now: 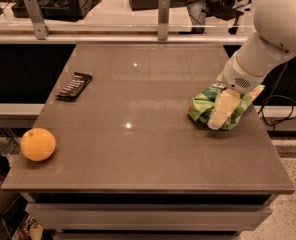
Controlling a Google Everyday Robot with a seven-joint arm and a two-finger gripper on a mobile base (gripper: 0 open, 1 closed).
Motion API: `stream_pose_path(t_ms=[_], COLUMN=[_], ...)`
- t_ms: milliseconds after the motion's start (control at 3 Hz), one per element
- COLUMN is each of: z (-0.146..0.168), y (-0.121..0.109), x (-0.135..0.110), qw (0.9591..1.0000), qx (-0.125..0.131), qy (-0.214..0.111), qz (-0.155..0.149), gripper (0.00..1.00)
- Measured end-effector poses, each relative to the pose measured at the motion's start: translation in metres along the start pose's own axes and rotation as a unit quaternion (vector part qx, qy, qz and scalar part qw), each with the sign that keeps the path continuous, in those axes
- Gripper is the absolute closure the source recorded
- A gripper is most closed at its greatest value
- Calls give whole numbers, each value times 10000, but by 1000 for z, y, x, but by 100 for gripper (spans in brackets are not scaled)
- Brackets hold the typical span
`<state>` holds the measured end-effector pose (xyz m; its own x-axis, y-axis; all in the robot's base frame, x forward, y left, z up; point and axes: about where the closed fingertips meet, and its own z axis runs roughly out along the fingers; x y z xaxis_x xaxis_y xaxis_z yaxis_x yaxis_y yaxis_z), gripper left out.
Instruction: Move green rice chip bag near orange
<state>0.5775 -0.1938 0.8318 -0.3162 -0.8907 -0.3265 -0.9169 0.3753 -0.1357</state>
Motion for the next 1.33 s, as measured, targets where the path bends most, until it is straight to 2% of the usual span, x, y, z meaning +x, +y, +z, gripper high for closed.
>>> stream_pose_path(t_ms=[1000,1333], z=[-4,-4], y=[-1,-1], x=[-6,-6], qw=[10000,10000], qx=[-36,-46], qy=[-26,-24], qz=[-27,-32], gripper=[86,100])
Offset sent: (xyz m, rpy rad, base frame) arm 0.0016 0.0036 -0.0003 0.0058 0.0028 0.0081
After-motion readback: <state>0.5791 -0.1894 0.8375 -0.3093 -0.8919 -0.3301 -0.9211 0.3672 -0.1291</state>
